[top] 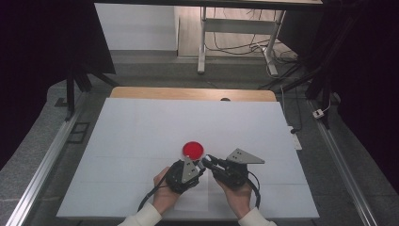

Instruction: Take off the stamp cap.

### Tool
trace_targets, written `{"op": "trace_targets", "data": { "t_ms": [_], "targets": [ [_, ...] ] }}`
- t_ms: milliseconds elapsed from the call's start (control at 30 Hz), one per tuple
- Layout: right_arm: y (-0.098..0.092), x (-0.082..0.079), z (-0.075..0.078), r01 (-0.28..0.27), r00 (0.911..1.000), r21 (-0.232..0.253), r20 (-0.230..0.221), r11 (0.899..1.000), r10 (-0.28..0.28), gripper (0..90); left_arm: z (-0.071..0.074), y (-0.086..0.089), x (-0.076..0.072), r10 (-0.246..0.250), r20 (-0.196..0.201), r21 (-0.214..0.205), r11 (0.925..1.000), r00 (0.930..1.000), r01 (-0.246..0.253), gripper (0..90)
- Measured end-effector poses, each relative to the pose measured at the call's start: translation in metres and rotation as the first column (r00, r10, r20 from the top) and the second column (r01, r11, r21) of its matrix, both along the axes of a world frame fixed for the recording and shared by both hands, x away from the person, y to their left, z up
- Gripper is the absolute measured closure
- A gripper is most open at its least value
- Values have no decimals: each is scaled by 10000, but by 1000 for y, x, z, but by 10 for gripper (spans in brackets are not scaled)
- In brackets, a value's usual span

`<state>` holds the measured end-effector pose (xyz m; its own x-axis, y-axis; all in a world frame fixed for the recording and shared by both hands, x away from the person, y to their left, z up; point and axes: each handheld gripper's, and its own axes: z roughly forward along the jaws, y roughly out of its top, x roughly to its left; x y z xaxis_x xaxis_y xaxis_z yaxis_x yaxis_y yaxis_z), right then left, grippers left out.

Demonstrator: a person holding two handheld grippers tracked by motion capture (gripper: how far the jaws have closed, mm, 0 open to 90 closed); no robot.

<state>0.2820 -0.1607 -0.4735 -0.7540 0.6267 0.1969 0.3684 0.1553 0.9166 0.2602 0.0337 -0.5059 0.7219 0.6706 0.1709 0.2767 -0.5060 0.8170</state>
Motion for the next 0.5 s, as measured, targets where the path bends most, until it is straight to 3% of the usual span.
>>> {"op": "trace_targets", "data": {
  "t_ms": [500],
  "targets": [
    [-1,1,-1,134,9996,30,-249,9999,-133,753,-2,-2,0,-42,186,301,9995,9998,37,663]
  ]
}}
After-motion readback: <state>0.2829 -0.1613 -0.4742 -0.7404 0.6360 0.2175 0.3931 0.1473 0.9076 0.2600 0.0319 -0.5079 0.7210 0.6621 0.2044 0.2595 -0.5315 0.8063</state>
